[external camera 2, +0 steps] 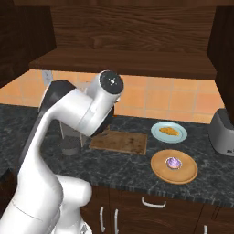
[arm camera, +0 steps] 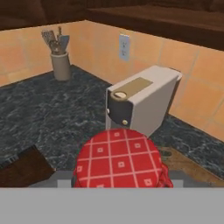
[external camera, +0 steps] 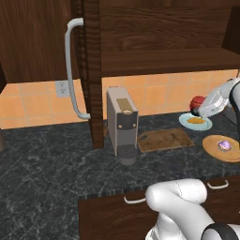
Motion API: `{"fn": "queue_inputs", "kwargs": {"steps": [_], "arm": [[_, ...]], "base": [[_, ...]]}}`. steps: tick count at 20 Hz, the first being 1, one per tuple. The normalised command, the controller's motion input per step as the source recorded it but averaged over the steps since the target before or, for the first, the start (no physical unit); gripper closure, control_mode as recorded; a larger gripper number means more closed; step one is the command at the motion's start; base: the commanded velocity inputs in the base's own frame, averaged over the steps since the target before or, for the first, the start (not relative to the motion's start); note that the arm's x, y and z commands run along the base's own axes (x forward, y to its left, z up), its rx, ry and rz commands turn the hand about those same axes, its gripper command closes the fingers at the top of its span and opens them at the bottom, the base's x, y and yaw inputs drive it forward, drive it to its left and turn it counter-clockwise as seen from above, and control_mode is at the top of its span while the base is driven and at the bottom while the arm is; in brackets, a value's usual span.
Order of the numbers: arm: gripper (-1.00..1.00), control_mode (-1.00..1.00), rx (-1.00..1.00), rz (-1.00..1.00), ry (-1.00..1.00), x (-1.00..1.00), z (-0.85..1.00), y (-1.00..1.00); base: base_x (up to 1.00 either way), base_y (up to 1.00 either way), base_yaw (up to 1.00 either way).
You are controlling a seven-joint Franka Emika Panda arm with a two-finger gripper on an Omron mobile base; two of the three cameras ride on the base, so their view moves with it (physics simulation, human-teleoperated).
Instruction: From the different types of pastries on the counter, select a croissant and place it on the cutting board. Then retrieve a jar of jam from the cabinet and place it alongside the croissant on the cutting board.
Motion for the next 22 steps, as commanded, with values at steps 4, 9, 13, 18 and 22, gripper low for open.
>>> {"fn": "queue_inputs", "kwargs": {"steps": [4,9,13,18,22], "arm": [[1.00,-1.00,-0.06,-0.05,0.00,-0.48,-1.00,-0.03],[1.00,-1.00,-0.03,0.00,-0.11,0.42,-1.00,-0.02],[1.00,-1.00,0.00,0.05,0.03,1.00,-0.80,-0.28],[1.00,-1.00,0.03,0.03,0.09,0.55,-0.19,-0.07],[1.00,-1.00,0.21,0.00,0.30,1.00,-0.32,0.00]], "base": [[0.00,0.00,0.00],[0.00,0.00,0.00],[0.00,0.00,0.00],[0.00,0.00,0.00],[0.00,0.00,0.00]]}}
